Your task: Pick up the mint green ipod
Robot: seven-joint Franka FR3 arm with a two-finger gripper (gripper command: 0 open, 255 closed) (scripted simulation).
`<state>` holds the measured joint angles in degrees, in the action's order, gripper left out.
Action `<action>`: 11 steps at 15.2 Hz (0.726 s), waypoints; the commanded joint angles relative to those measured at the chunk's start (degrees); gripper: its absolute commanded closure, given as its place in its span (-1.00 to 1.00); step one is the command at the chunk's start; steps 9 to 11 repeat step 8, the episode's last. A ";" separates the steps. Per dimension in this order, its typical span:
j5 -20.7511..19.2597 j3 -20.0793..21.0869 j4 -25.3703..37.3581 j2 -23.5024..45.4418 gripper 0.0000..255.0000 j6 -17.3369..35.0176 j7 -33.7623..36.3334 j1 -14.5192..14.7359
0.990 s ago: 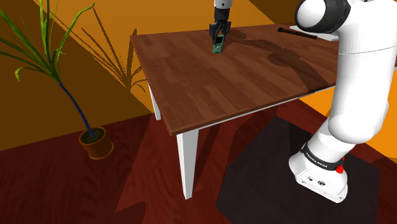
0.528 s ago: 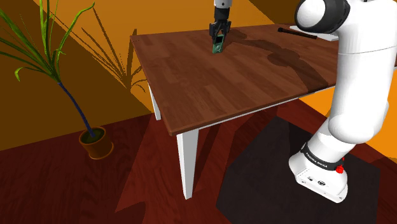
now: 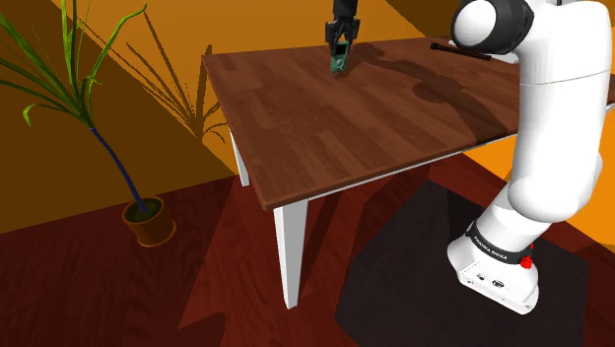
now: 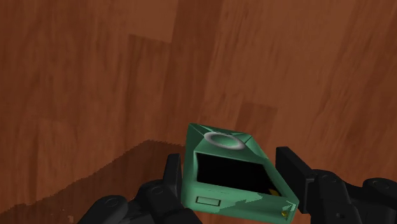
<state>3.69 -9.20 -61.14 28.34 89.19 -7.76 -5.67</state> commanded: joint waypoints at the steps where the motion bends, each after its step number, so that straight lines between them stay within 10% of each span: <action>1: 0.11 0.01 2.81 0.84 1.00 -2.00 -0.03 -0.23; 11: 0.55 0.10 12.22 4.06 1.00 -8.19 0.00 -1.02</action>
